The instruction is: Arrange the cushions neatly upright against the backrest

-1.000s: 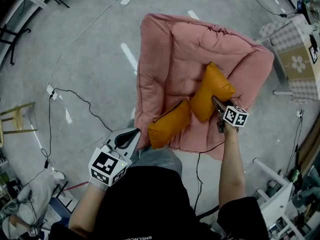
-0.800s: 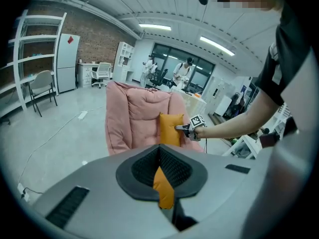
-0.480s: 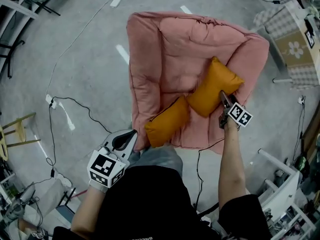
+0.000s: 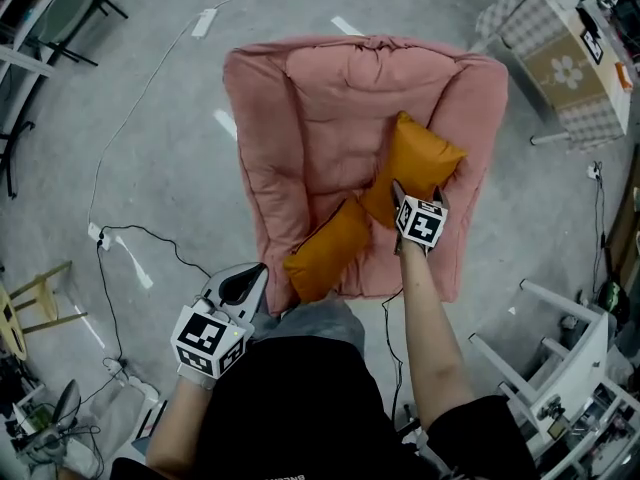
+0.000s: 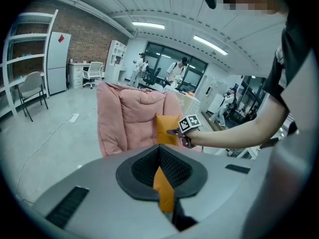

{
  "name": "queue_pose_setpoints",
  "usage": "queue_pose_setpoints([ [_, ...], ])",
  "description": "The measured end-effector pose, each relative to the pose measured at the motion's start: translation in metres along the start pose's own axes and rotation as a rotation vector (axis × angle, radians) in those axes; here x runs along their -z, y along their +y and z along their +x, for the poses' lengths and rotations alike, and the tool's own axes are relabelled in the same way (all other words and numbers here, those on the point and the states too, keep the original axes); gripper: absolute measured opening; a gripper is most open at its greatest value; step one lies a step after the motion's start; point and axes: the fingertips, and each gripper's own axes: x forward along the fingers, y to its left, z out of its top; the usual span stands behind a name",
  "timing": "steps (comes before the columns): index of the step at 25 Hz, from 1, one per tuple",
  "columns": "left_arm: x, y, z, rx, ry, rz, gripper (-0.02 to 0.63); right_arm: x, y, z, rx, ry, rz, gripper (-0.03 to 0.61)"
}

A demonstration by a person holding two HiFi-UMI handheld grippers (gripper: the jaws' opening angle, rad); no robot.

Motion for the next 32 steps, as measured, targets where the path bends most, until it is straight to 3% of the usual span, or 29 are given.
queue_pose_setpoints([
  [3, 0.004, 0.002, -0.002, -0.003, 0.016, 0.008, 0.012, 0.011, -0.007, 0.027, 0.076, 0.068, 0.007, 0.466],
  [6, 0.013, 0.006, -0.006, -0.016, 0.032, 0.000, 0.012, 0.007, -0.024, 0.041, 0.172, 0.069, 0.027, 0.463],
  [13, 0.019, 0.012, -0.014, -0.038, 0.022, -0.031, 0.012, 0.013, -0.040, 0.029, 0.234, 0.026, 0.238, 0.373],
  [15, 0.017, 0.012, -0.017, -0.042, 0.016, -0.036, 0.012, 0.017, -0.040, 0.029, 0.225, 0.010, 0.284, 0.365],
  [24, 0.026, 0.025, -0.018, -0.024, 0.027, -0.043, 0.012, 0.020, -0.019, 0.031, 0.108, 0.002, 0.240, 0.402],
  [28, 0.019, 0.026, -0.013, 0.024, 0.037, -0.015, 0.012, 0.050, -0.008, 0.005, 0.054, 0.059, 0.395, 0.402],
  [32, 0.012, 0.014, -0.007, 0.091, 0.058, 0.061, 0.012, 0.110, 0.022, -0.017, -0.072, 0.173, 0.647, 0.422],
])
